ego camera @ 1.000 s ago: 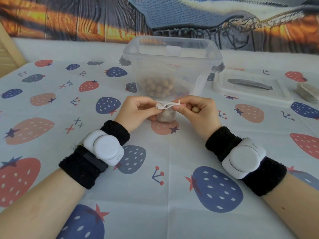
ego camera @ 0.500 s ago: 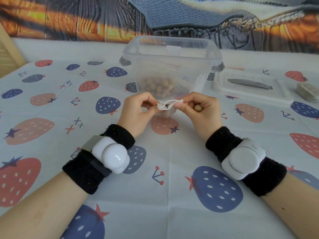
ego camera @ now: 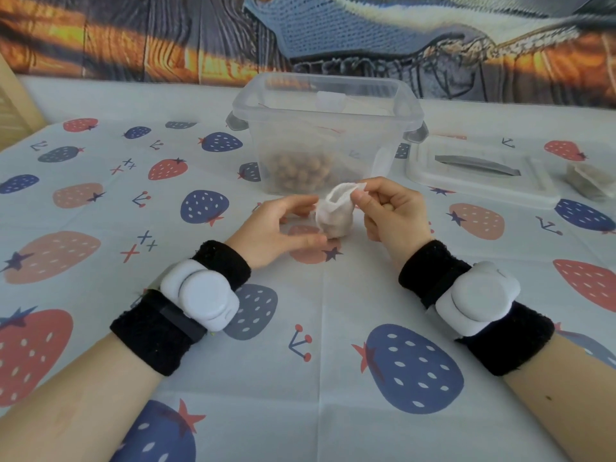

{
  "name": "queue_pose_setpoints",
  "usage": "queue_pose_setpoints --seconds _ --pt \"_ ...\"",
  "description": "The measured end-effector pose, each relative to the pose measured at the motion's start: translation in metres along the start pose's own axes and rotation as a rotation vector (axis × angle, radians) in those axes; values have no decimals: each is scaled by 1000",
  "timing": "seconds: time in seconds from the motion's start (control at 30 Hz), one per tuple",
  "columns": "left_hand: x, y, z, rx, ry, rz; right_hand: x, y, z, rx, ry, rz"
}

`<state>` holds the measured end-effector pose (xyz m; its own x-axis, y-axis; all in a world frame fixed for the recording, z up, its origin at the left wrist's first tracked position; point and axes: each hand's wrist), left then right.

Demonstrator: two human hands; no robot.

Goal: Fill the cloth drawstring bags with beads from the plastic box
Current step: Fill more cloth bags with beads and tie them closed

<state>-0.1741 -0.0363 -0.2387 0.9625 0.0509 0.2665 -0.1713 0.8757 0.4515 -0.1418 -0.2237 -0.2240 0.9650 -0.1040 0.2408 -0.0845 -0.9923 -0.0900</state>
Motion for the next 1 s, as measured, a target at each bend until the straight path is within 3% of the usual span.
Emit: queue_pose_setpoints --seconds 0.2,0.57,1.0 --pt "-5 -1 13 -187 56 -120 2 2 -5 311 -288 -212" --pt "-4 1 18 -244 39 -158 0 3 -12 401 -388 -350" --pt "-3 3 13 -346 123 -160 2 2 -5 117 -336 -250"
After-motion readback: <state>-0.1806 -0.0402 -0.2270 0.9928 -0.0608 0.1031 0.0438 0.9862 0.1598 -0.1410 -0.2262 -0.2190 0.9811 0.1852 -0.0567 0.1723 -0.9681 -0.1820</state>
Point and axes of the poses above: each hand's wrist, its own x-axis towards the middle knuckle, its own y-axis out of the back of the hand, z = x × y, and after that the axes turned 15 degrees about z, right-handed
